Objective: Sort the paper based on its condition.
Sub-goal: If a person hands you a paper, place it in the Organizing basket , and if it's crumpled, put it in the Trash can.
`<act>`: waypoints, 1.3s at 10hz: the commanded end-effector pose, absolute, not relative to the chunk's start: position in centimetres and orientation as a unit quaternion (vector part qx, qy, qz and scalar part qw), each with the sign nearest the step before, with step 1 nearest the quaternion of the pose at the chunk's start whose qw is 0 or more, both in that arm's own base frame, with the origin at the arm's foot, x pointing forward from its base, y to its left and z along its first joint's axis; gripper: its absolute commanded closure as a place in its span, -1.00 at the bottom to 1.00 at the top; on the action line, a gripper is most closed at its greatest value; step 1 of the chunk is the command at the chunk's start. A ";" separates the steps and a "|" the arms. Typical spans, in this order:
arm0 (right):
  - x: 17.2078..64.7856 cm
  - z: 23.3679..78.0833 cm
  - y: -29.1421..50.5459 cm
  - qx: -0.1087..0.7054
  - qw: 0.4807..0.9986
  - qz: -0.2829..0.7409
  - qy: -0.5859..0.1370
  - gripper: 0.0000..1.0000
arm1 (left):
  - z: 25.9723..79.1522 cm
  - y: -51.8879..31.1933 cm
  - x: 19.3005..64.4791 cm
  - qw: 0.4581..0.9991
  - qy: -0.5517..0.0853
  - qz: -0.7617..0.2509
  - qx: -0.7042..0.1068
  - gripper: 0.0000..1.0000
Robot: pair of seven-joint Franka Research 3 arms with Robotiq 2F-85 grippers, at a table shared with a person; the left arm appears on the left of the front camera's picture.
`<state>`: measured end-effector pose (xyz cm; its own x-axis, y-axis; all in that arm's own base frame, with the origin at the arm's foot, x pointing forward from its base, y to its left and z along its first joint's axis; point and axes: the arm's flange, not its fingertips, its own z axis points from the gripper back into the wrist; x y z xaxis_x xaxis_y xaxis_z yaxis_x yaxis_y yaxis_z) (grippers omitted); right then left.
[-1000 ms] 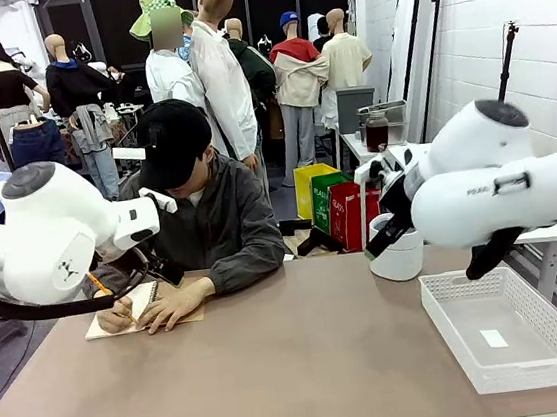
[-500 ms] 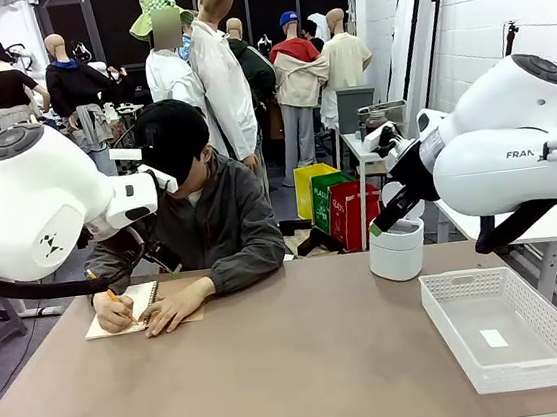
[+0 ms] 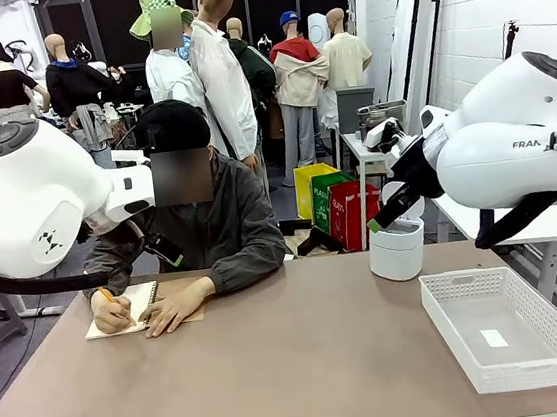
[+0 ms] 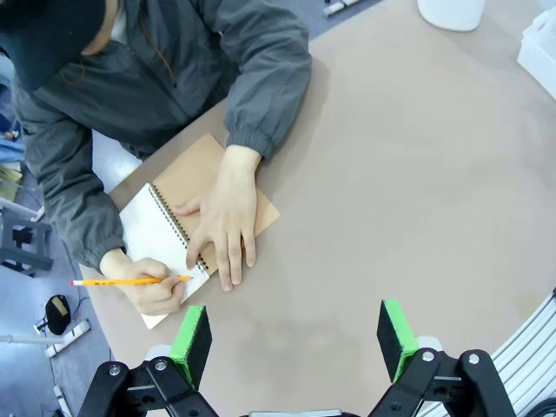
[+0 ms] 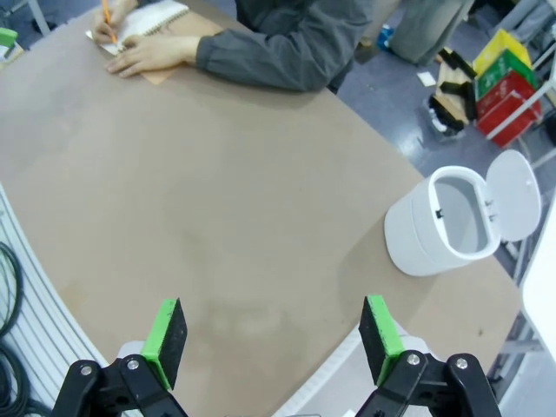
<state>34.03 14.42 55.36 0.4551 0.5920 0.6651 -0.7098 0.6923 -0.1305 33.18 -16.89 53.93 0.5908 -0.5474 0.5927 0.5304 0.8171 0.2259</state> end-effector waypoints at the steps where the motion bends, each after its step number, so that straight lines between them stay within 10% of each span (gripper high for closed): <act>1: 34.3 55.6 13.9 0.110 0.828 0.400 -0.377 -1.00 | 53.7 -16.4 32.5 0.888 -0.356 -0.291 0.004 -1.00; 13: 34.1 56.1 14.3 0.113 0.828 0.398 -0.379 -1.00 | 55.2 -16.6 33.1 0.884 -0.358 -0.299 -0.018 -1.00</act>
